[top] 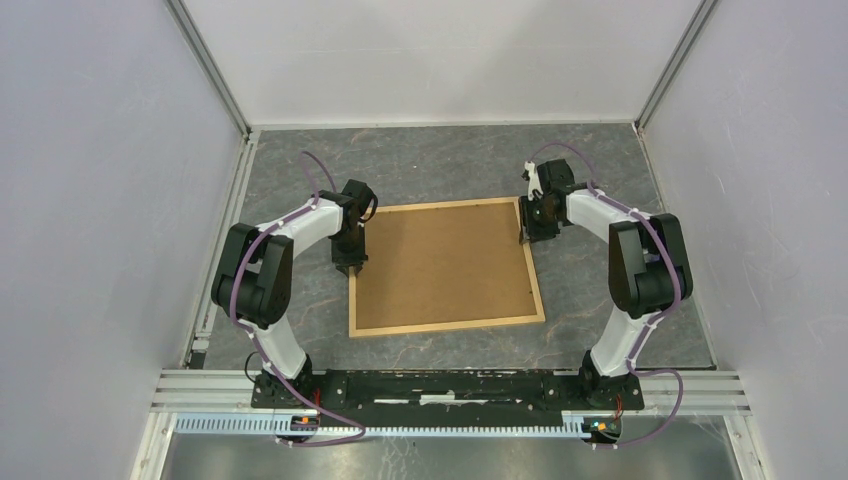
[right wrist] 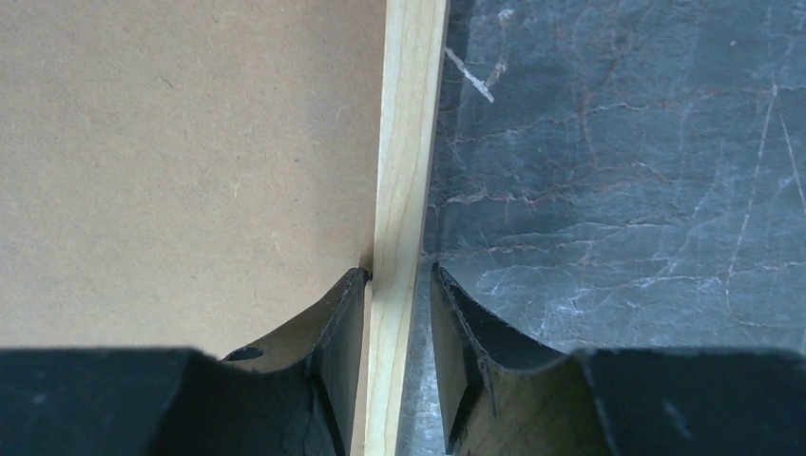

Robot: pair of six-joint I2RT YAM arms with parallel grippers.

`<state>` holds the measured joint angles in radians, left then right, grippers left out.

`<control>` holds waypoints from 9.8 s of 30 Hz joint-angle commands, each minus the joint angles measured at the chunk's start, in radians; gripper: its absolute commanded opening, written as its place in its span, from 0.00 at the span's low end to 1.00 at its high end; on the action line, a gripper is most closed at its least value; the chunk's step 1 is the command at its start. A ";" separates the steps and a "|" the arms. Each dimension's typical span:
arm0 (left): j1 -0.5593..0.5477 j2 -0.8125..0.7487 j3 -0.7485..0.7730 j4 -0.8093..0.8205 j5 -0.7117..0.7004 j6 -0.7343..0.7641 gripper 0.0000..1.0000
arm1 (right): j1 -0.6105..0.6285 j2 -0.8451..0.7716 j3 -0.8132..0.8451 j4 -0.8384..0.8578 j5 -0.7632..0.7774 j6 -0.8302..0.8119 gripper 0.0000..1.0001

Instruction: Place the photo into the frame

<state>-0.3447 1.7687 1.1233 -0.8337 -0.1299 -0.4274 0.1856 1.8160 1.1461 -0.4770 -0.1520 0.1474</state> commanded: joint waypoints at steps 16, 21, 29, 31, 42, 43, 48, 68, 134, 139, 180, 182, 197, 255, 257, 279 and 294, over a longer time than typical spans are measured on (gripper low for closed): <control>-0.013 0.049 -0.011 0.041 -0.004 0.045 0.02 | -0.008 -0.063 0.046 -0.043 0.015 -0.020 0.37; -0.014 0.047 -0.013 0.043 -0.002 0.045 0.02 | -0.010 -0.066 0.050 -0.046 0.017 -0.022 0.35; -0.014 0.045 -0.013 0.044 -0.001 0.045 0.02 | -0.010 -0.035 0.046 -0.037 0.025 -0.018 0.34; -0.014 0.046 -0.013 0.043 -0.002 0.045 0.02 | -0.009 -0.024 0.046 -0.037 0.035 -0.019 0.33; -0.016 0.046 -0.013 0.044 0.001 0.044 0.02 | -0.008 0.014 0.018 -0.011 0.045 -0.016 0.32; -0.016 0.045 -0.013 0.044 0.001 0.044 0.02 | -0.008 0.014 0.020 -0.011 0.045 -0.017 0.32; -0.016 0.043 -0.012 0.044 0.001 0.044 0.02 | -0.008 0.017 0.012 -0.010 0.045 -0.015 0.33; -0.017 0.044 -0.012 0.044 -0.003 0.044 0.02 | 0.013 0.040 0.002 -0.021 0.130 -0.015 0.32; -0.021 0.028 -0.040 0.022 -0.002 -0.003 0.02 | 0.069 -0.060 0.089 -0.114 0.225 -0.029 0.33; -0.019 0.020 -0.043 -0.019 0.027 -0.047 0.02 | 0.166 -0.123 0.148 -0.127 0.429 -0.076 0.39; -0.020 -0.003 -0.099 0.034 0.049 -0.053 0.02 | 0.218 0.099 0.214 -0.243 0.485 0.116 0.29; -0.022 -0.004 -0.099 0.032 0.049 -0.053 0.02 | 0.217 0.104 0.221 -0.244 0.489 0.115 0.29; -0.023 -0.003 -0.099 0.033 0.050 -0.048 0.02 | 0.215 0.128 0.240 -0.233 0.506 0.117 0.27; -0.028 -0.001 -0.095 0.032 0.051 -0.047 0.02 | 0.189 0.059 0.251 -0.275 0.425 0.111 0.27; -0.030 -0.003 -0.095 0.033 0.050 -0.047 0.02 | 0.187 0.064 0.241 -0.270 0.425 0.111 0.27; -0.031 -0.002 -0.095 0.033 0.053 -0.045 0.02 | 0.173 0.101 0.197 -0.231 0.426 0.109 0.26; -0.033 -0.001 -0.096 0.033 0.052 -0.045 0.02 | 0.156 0.107 0.156 -0.207 0.448 0.114 0.27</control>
<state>-0.3550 1.7256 1.0729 -0.7849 -0.1295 -0.4324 0.3630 1.9141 1.3300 -0.7078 0.2665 0.2577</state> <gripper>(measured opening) 0.240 0.266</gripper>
